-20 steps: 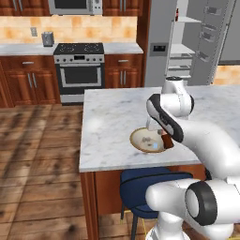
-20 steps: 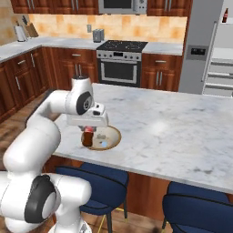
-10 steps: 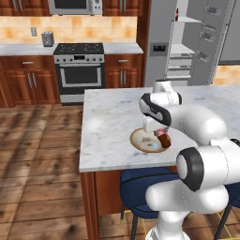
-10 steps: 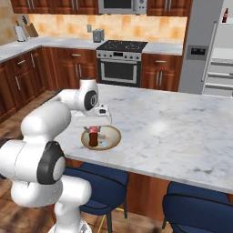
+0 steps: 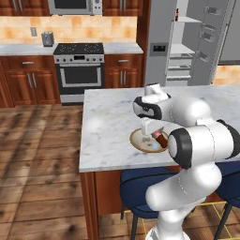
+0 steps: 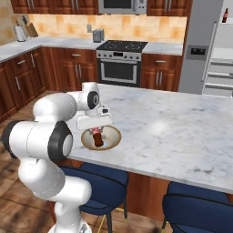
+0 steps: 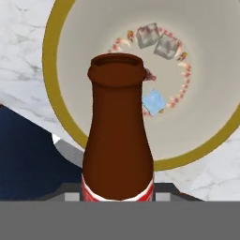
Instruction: Open the fridge, grab two sodas, and place both sodas inside the bowl with ice on the dining counter.
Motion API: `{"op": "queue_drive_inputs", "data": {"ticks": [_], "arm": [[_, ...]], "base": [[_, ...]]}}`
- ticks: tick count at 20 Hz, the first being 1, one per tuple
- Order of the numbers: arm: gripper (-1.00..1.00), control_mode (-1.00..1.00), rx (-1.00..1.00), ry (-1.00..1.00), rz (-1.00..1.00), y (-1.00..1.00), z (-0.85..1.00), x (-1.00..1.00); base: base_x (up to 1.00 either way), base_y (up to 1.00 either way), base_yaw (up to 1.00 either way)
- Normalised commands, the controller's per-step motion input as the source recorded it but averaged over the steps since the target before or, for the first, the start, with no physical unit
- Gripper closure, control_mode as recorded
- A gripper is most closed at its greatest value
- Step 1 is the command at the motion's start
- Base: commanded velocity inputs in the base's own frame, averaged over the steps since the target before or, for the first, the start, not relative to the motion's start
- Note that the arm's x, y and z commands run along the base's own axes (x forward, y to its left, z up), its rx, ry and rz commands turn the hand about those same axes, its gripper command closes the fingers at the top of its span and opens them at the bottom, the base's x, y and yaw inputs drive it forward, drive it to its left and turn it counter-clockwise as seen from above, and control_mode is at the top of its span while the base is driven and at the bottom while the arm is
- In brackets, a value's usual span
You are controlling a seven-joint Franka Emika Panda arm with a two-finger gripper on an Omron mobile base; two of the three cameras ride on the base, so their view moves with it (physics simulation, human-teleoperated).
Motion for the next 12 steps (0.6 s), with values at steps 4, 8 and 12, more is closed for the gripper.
{"op": "queue_drive_inputs", "data": {"ticks": [4,8,12], "arm": [[1.00,-1.00,-0.01,0.07,0.19,0.00,-0.27,0.27],[1.00,-1.00,0.00,0.06,0.20,0.00,-0.12,0.41],[1.00,-1.00,0.00,0.09,0.19,0.01,-0.13,0.40]], "base": [[0.00,0.00,0.00],[0.00,0.00,0.00],[0.00,0.00,0.00]]}}
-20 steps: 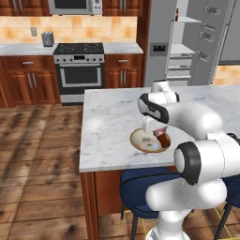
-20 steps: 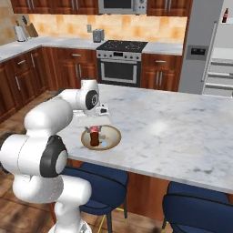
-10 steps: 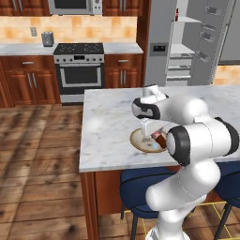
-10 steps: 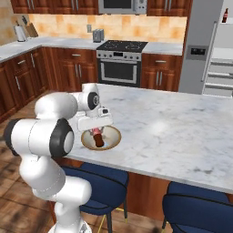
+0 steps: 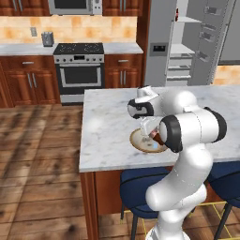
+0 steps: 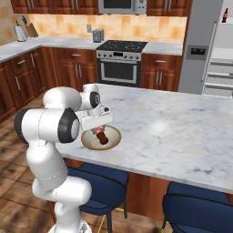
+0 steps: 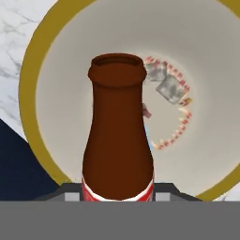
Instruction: Open the fridge, grab two sodas, and place both sodas inside the bowl with ice on the dining counter.
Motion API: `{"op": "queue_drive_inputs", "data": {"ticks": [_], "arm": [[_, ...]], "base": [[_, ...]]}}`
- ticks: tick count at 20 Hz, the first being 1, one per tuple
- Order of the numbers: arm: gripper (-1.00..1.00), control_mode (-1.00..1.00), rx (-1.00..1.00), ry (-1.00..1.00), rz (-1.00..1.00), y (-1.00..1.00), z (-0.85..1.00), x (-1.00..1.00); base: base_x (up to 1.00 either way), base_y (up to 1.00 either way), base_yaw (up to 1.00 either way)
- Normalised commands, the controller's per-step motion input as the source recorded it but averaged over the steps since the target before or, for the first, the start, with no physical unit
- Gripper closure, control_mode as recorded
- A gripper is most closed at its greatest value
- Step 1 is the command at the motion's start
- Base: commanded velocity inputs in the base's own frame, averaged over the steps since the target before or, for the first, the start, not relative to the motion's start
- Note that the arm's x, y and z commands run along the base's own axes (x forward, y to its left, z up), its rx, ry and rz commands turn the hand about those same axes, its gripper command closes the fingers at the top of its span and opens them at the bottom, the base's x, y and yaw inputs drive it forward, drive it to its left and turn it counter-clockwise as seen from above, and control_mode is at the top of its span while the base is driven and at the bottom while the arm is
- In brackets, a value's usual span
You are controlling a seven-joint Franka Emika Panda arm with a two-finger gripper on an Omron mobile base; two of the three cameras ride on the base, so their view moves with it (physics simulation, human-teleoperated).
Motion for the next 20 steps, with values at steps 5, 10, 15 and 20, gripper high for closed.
{"op": "queue_drive_inputs", "data": {"ticks": [5,10,15,20], "arm": [[1.00,-1.00,0.00,0.07,0.17,0.08,-0.24,0.27],[1.00,-1.00,0.00,0.05,0.15,0.05,-0.23,0.22],[1.00,-1.00,0.00,0.00,0.15,0.00,-0.25,0.14],[1.00,-1.00,0.00,0.00,0.14,0.00,-0.22,0.08]], "base": [[0.00,0.00,0.00],[0.00,0.00,0.00],[0.00,0.00,0.00],[0.00,0.00,0.00]]}}
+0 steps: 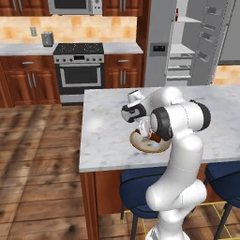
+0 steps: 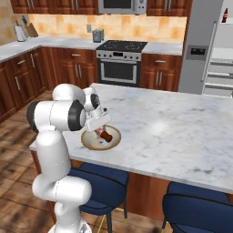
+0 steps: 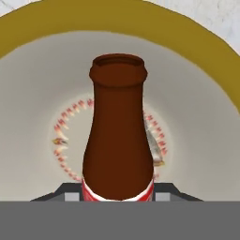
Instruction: Open the fridge, grab two sodas, and place both sodas inside the bowl with ice on the dining counter.
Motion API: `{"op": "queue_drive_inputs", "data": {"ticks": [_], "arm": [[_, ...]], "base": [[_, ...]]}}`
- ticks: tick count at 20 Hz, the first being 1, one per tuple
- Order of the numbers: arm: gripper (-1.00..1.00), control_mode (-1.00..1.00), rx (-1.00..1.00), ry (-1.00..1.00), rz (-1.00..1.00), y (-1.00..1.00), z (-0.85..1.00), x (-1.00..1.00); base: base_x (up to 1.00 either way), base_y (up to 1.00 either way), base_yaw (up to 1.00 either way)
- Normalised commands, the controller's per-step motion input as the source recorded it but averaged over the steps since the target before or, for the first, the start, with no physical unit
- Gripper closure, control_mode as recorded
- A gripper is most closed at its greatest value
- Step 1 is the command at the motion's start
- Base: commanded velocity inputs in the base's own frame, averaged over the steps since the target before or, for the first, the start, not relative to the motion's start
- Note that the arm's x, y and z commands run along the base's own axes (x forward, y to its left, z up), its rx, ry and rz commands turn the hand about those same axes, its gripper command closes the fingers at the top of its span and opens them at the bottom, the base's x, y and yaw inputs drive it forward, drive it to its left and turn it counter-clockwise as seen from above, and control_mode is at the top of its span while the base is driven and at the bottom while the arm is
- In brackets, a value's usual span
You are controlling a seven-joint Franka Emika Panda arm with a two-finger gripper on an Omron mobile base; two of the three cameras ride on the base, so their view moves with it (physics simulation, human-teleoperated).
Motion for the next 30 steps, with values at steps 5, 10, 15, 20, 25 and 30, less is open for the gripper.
{"op": "queue_drive_inputs", "data": {"ticks": [5,10,15,20,25,30], "arm": [[1.00,-1.00,0.00,-0.03,0.12,-0.03,-0.17,-0.06],[1.00,-1.00,0.01,-0.13,0.03,0.00,-0.16,-0.49],[1.00,-1.00,0.02,-0.13,0.00,0.00,-0.11,-0.42],[-1.00,-1.00,0.01,-0.01,0.00,0.00,-0.04,-0.03],[-1.00,-1.00,0.01,-0.12,0.00,0.00,0.06,-0.24],[-1.00,-1.00,0.00,-0.24,0.00,0.01,0.27,-0.32]], "base": [[0.00,0.00,0.00],[0.00,0.00,0.00],[0.00,0.00,0.00],[0.00,0.00,0.00],[0.00,0.00,0.00],[0.00,0.00,0.00]]}}
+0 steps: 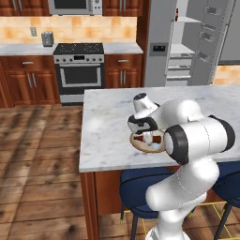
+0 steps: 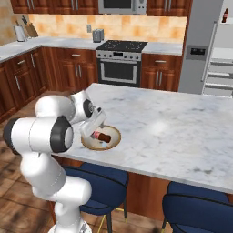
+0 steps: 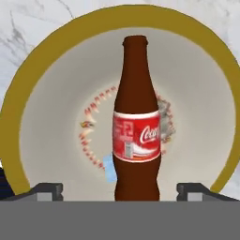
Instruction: Open the fridge, grab two sodas, and place both sodas inside the bowl with ice on the dining counter.
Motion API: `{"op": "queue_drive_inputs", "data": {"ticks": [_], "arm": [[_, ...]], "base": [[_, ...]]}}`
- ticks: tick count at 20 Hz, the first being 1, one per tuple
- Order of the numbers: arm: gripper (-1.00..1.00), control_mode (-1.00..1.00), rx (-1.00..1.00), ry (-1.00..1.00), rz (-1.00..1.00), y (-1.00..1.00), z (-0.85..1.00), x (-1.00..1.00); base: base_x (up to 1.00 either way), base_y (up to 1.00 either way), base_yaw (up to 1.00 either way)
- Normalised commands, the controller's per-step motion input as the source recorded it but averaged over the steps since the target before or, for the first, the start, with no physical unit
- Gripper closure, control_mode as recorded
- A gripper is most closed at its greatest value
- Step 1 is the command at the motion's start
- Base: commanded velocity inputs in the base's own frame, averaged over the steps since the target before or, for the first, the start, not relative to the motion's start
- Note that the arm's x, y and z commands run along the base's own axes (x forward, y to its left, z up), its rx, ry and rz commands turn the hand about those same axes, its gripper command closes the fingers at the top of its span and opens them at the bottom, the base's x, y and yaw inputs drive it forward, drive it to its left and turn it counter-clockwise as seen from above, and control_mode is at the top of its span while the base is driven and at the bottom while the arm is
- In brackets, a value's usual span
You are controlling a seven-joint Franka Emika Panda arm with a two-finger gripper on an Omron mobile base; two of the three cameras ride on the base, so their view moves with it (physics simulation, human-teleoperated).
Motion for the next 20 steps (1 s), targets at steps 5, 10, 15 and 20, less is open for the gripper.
{"op": "queue_drive_inputs", "data": {"ticks": [5,10,15,20], "arm": [[-1.00,-1.00,0.00,-0.30,0.00,0.03,0.45,-0.50],[-1.00,-1.00,0.04,-0.22,-0.07,0.03,0.50,-0.72],[-1.00,-1.00,0.18,-0.14,-0.22,0.05,0.43,-0.77],[-1.00,-1.00,0.23,-0.14,-0.24,0.00,0.32,-0.81]], "base": [[0.00,0.00,0.00],[0.00,0.00,0.00],[0.00,0.00,0.00],[0.00,0.00,0.00]]}}
